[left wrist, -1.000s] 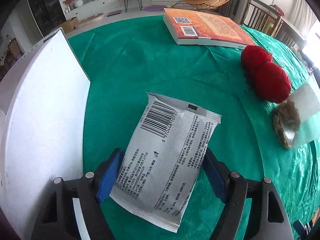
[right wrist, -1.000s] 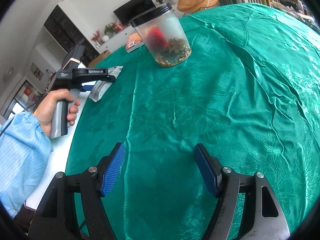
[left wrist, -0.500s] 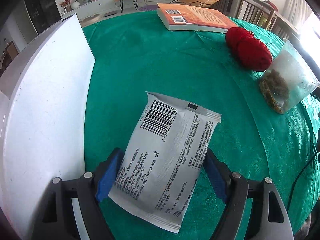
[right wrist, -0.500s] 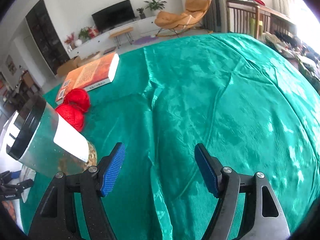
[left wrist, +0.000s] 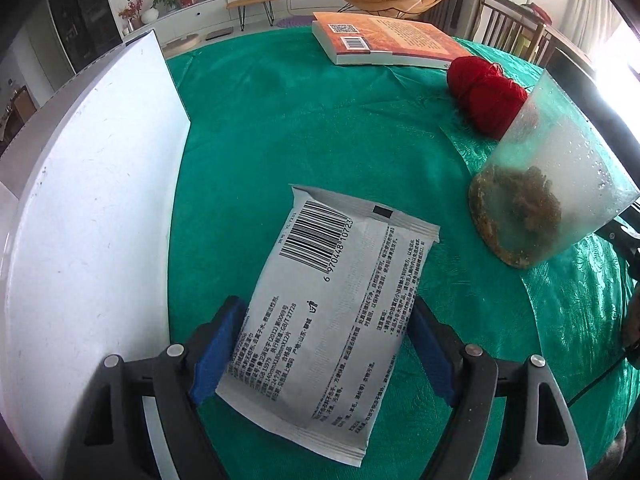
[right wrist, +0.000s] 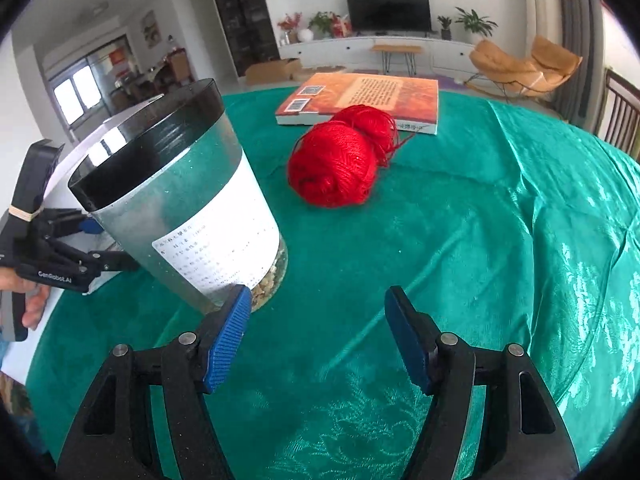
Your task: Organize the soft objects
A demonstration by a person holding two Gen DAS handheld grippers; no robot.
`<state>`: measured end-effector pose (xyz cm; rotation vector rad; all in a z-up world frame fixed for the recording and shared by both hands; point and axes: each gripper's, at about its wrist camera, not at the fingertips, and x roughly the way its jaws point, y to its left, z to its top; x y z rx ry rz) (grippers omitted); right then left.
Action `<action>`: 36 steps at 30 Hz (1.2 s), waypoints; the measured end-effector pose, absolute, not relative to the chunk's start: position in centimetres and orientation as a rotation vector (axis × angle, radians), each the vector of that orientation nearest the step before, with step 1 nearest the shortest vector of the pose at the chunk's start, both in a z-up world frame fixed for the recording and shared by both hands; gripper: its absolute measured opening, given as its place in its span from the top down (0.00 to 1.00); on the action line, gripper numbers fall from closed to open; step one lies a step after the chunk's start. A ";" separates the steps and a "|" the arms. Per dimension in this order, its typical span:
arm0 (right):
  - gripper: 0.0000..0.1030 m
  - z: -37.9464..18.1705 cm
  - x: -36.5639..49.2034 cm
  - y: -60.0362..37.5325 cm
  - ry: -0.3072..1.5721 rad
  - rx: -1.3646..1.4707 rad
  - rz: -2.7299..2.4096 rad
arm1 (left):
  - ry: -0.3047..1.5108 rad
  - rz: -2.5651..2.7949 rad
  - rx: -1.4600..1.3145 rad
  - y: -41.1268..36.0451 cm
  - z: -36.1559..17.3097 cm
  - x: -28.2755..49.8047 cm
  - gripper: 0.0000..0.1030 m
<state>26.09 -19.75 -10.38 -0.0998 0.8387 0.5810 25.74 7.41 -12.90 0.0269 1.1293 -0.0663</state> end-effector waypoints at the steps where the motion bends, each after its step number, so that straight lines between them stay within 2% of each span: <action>1: 0.31 -10.2 26.0 -20.4 0.840 -0.069 0.549 | 1.130 -0.066 0.026 7.4 -12.9 25.6 0.22; 7: 0.28 -7.9 29.4 -25.2 0.883 0.224 0.439 | 1.131 -0.068 0.025 7.4 -12.9 25.3 0.22; 14: 0.29 -8.1 36.5 -21.8 0.973 0.488 0.531 | 1.111 -0.065 0.017 7.4 -12.9 25.1 0.22; 17: 0.30 -9.9 38.5 -20.0 1.040 0.490 0.524 | 1.104 -0.048 -0.010 7.5 -12.8 25.2 0.22; 19: 0.58 -11.0 38.7 -19.2 1.081 0.486 0.547 | 1.091 -0.054 -0.036 7.3 -12.7 25.4 0.24; 21: 0.61 -11.0 37.9 -19.0 1.074 0.436 0.550 | 1.080 -0.076 -0.059 6.8 -12.6 25.5 0.25; 26: 0.62 -8.7 34.3 -23.2 1.031 0.344 0.457 | 1.041 -0.090 -0.155 5.6 -12.4 25.9 0.25; 29: 0.62 -7.7 31.7 -26.2 1.057 0.284 0.441 | 1.017 -0.112 -0.192 4.1 -12.4 26.3 0.29; 36: 0.62 -6.5 26.5 -30.4 1.091 0.135 0.357 | 0.989 -0.116 -0.164 1.0 -12.2 25.5 0.33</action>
